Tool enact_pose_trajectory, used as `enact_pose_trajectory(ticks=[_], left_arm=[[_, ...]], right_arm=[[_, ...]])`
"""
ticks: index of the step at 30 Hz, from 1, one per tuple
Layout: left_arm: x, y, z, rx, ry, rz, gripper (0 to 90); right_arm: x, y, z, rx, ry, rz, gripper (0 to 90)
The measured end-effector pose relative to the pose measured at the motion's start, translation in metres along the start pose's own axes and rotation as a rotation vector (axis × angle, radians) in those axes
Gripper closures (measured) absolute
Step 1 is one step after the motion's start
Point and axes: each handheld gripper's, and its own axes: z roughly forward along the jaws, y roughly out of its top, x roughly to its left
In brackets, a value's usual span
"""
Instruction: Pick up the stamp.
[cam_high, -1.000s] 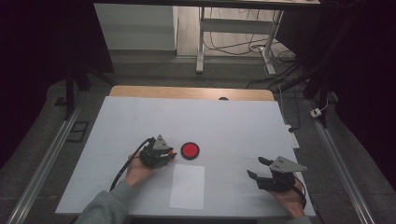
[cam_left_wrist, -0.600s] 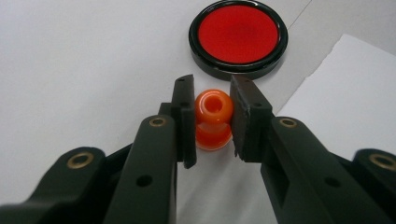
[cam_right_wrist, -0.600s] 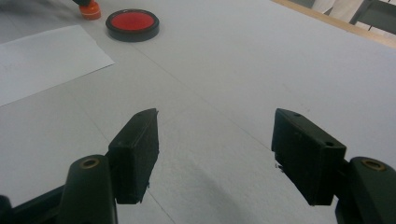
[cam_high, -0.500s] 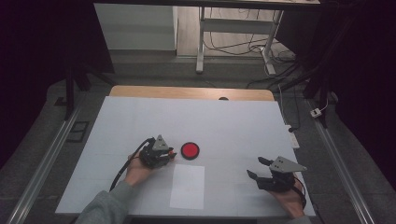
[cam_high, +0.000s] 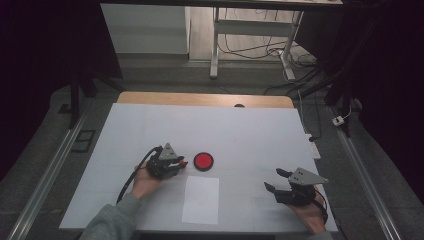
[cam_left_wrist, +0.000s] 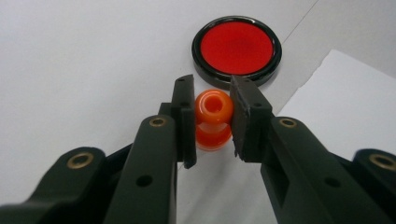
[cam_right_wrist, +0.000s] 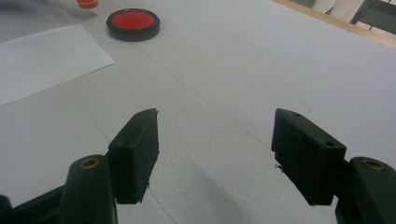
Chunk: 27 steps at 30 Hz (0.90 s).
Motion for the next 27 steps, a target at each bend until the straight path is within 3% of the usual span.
enact_pose_trajectory(ticks=[18,27], left_arm=[[0.004,0.000,-0.025,-0.083,-0.030,-0.055,72.4],[0.002,0.001,-0.037,-0.115,-0.048,-0.056,72.4]], right_arm=[[0.000,-0.001,-0.001,0.000,-0.004,0.000,31.5],[0.001,0.000,-0.002,-0.004,-0.008,-0.005,31.5]])
